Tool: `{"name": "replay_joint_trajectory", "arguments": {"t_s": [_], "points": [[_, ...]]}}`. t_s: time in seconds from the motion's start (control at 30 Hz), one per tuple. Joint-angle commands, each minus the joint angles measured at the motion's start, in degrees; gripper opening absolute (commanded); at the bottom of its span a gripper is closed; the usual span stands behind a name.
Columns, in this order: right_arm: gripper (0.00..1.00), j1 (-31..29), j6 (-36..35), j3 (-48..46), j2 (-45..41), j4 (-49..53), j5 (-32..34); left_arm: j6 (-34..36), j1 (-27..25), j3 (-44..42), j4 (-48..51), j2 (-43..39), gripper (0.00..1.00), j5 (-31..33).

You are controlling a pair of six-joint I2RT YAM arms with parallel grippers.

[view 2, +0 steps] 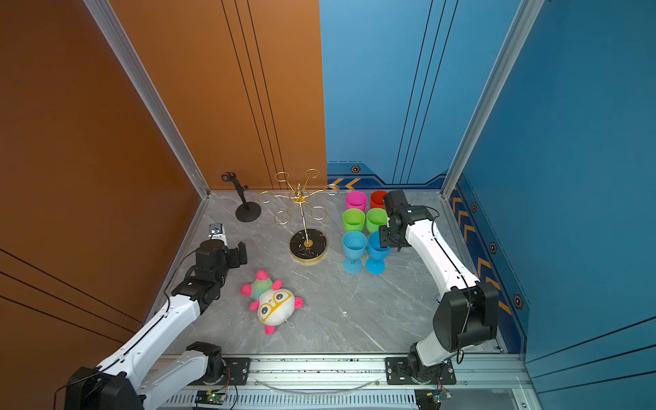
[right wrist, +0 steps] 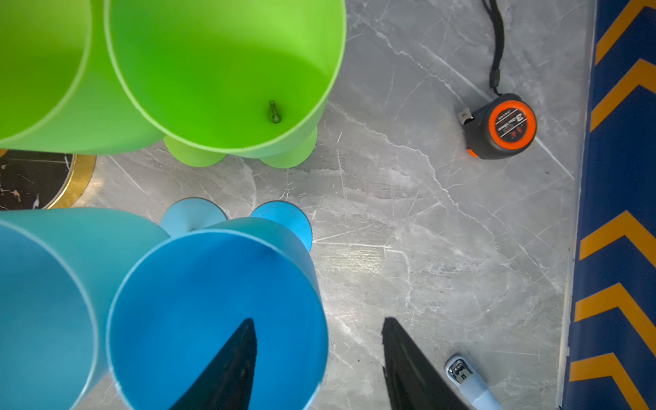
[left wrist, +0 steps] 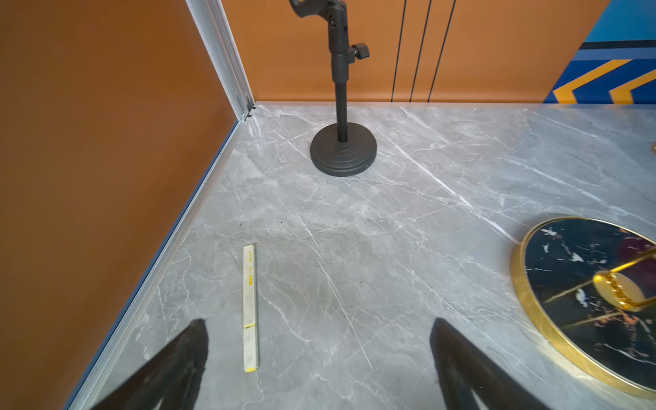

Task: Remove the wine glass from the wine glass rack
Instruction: 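Open the right gripper and withdraw it while the left gripper draws back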

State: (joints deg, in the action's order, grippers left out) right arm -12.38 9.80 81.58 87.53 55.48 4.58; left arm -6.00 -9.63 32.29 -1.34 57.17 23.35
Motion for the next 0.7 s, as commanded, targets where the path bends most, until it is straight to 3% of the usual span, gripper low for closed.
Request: {"name": "replay_joint_trajectory", "arguments": {"t_s": [0.0, 0.23, 0.43, 0.57, 0.67], "points": [[0.68, 1.22, -0.82, 0.88, -5.24, -3.12, -0.6, 1.04, 2.21, -2.15, -6.42, 1.56, 0.98, -1.09], [0.94, 6.8, -0.26, -10.2, -13.45, -19.82, -1.21, 2.3, 6.08, -4.03, -13.48, 7.46, 0.98, -3.55], [1.0, 13.11, -0.27, -26.56, -16.8, -41.43, -0.47, 4.28, 7.75, -6.42, -21.71, 13.79, 0.98, -7.21], [1.0, 15.59, 1.33, -35.73, -14.83, -55.35, 0.44, 4.98, 8.24, -10.47, -33.8, 18.28, 0.98, -7.55], [1.0, 15.72, 1.48, -41.11, -12.49, -64.22, 2.26, 6.09, 8.74, -10.57, -36.88, 19.7, 0.98, -8.4]]}}
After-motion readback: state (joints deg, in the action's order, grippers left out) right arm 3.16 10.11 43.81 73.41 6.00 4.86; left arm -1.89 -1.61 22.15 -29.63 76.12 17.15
